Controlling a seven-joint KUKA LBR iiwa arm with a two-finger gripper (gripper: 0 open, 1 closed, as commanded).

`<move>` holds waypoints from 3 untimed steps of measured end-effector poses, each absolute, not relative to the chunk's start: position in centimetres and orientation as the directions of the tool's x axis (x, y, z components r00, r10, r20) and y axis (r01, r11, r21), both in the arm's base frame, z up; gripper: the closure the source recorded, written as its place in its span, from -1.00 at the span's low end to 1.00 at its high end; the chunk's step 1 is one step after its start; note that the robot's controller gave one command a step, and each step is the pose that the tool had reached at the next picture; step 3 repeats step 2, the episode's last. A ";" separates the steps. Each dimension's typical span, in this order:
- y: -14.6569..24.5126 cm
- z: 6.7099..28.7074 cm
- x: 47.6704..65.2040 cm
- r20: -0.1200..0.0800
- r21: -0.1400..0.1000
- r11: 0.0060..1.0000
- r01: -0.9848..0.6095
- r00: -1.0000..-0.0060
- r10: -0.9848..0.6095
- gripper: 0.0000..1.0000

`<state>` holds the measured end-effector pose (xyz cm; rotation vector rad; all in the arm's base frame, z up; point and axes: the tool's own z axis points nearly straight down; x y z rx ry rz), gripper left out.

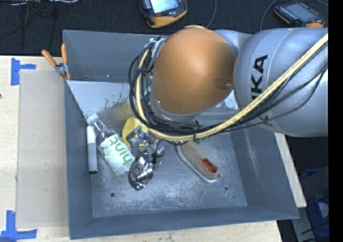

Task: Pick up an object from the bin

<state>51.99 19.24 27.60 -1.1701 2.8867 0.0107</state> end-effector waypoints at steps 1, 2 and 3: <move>16.2 14.4 54.8 -0.019 0.001 0.702 -0.712 -0.702 -0.712 1.00; 18.8 20.5 53.8 -0.022 -0.001 0.650 -0.760 -0.650 -0.760 1.00; 18.8 20.5 53.8 -0.022 -0.001 0.650 -0.760 -0.650 -0.760 1.00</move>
Offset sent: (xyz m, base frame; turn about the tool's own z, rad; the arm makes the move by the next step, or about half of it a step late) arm 0.0302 -0.0289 -0.1257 -0.0259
